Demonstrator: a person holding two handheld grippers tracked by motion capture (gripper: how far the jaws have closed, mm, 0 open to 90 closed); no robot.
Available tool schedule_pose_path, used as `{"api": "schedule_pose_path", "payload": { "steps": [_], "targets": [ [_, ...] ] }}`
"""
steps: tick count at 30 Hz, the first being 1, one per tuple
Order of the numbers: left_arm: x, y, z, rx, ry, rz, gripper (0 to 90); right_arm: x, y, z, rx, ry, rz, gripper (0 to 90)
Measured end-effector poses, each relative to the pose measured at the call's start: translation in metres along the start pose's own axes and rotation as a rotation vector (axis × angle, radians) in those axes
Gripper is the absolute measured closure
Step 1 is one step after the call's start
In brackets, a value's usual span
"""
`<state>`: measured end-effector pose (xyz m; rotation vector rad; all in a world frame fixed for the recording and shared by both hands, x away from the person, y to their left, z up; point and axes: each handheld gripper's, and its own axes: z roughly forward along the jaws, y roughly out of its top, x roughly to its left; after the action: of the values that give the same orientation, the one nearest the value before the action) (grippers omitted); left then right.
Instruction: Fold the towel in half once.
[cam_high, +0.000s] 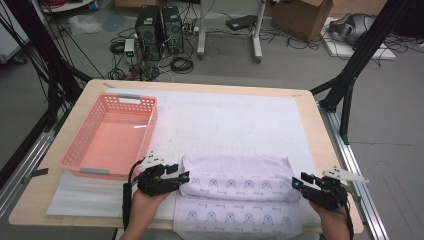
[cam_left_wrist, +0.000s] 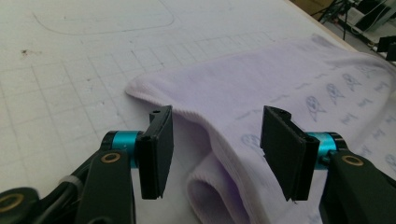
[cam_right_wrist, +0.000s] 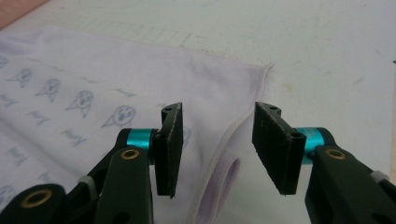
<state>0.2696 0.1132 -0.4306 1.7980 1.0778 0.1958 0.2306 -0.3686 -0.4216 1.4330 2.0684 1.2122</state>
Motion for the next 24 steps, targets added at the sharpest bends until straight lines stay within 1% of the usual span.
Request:
{"api": "schedule_pose_path", "payload": {
  "steps": [2,3,4,5,6,7,8,9,10,11,12,14,17,19,20,22,24],
  "targets": [
    [0.002,0.006,0.013,0.04,-0.006,-0.023,44.7,-0.001,0.008,0.01,0.031,-0.018,0.002,49.2],
    [0.003,0.008,0.018,0.059,-0.004,-0.022,44.9,-0.001,0.012,0.016,0.056,-0.034,-0.008,49.3],
    [0.004,0.009,0.024,0.076,0.011,-0.03,45.4,-0.002,0.014,0.021,0.072,-0.05,-0.019,49.3],
    [0.005,0.008,0.03,0.104,0.013,-0.036,47.9,-0.004,0.016,0.027,0.095,-0.065,-0.032,50.2],
    [0.005,0.008,0.033,0.118,0.017,-0.037,53.6,-0.007,0.018,0.033,0.118,-0.073,-0.027,53.8],
    [0.005,0.006,0.036,0.133,0.029,-0.024,58.9,-0.008,0.018,0.037,0.128,-0.073,-0.025,57.5],
    [0.002,0.004,0.038,0.152,0.044,0.007,67.9,-0.01,0.017,0.041,0.144,-0.065,-0.024,66.0],
    [0.001,0.003,0.038,0.145,0.064,0.029,77.4,-0.011,0.016,0.044,0.169,-0.05,-0.042,78.2],
    [0.001,0.002,0.037,0.144,0.065,0.027,83.6,-0.011,0.015,0.044,0.175,-0.048,-0.058,83.6],
    [0.001,0.002,0.035,0.135,0.067,0.025,84.2,-0.01,0.014,0.044,0.166,-0.05,-0.071,88.7],
    [0.0,0.002,0.033,0.116,0.064,0.027,85.0,-0.01,0.013,0.041,0.148,-0.053,-0.084,88.9],
    [-0.001,0.002,0.026,0.076,0.059,0.032,85.4,-0.01,0.012,0.034,0.11,-0.062,-0.085,89.4],
    [-0.006,0.004,0.013,0.001,0.036,0.039,85.3,-0.008,0.011,0.019,0.046,-0.051,-0.071,89.6],
    [-0.012,0.004,0.002,-0.046,0.022,0.061,85.1,-0.004,0.011,0.008,0.016,-0.044,-0.076,89.6],
    [-0.014,0.003,-0.002,-0.061,0.019,0.071,84.9,-0.001,0.011,0.002,-0.007,-0.037,-0.086,89.7],
    [-0.02,0.0,-0.011,-0.089,0.023,0.098,84.6,0.005,0.011,-0.007,-0.033,-0.024,-0.095,89.7],
    [-0.024,-0.004,-0.019,-0.109,0.012,0.102,84.1,0.011,0.01,-0.017,-0.053,-0.015,-0.108,89.8]
  ]
}}
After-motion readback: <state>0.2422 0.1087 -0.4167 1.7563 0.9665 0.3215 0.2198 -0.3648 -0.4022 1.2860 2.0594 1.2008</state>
